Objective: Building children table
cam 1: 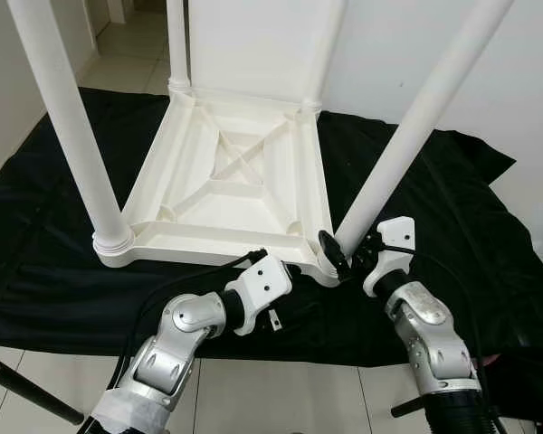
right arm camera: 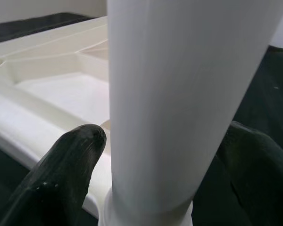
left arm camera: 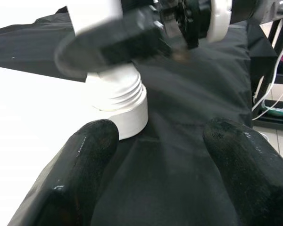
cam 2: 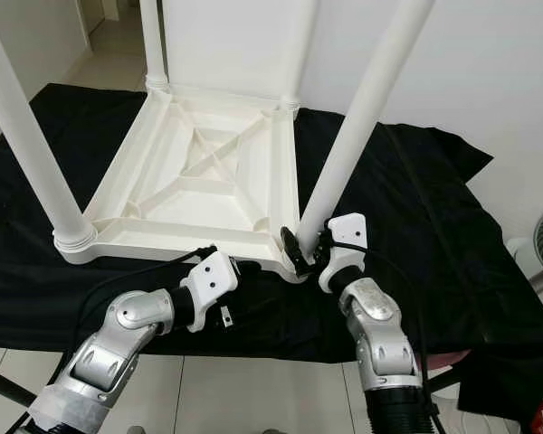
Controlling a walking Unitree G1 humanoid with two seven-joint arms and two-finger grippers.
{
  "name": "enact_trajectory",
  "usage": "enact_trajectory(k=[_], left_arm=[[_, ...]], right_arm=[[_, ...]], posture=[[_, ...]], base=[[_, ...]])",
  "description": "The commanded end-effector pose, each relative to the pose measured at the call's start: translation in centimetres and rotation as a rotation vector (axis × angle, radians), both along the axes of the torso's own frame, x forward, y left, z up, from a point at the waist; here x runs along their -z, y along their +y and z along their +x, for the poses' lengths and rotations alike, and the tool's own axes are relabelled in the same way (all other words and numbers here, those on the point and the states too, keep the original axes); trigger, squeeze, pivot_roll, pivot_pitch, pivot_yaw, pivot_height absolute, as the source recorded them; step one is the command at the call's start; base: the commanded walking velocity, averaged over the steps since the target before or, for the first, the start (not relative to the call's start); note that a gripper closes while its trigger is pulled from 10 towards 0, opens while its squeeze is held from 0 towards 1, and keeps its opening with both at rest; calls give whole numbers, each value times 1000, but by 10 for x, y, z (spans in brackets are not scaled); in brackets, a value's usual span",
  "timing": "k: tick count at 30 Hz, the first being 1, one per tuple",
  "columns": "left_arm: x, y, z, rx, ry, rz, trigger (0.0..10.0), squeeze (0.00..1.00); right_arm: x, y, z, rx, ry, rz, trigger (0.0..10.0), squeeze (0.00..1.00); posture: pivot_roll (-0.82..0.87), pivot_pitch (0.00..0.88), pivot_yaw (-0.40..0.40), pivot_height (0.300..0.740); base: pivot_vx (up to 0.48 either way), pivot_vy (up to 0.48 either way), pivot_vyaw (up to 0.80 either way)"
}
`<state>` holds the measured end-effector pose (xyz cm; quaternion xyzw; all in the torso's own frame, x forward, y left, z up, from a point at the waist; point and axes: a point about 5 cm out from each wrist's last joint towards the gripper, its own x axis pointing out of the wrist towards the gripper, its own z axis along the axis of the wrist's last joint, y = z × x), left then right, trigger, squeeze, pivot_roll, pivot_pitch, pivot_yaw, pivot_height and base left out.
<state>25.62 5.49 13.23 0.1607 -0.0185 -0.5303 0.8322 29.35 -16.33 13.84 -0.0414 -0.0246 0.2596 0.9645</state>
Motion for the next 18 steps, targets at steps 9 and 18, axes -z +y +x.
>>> enact_trajectory(k=[9, 18], left_arm=[[-1, -2, 4, -39, -9, 0, 10000, 0], [-2, -3, 4, -37, -13, 1, 10000, 0]], right_arm=[[5, -4, 10, -229, 20, -104, 10000, 0], [15, 3, 24, -283, 42, -112, 4118, 0]], posture=[[-15, 0, -85, 740], [-7, 0, -84, 740]], base=[[0, 0, 0], [0, 0, 0]])
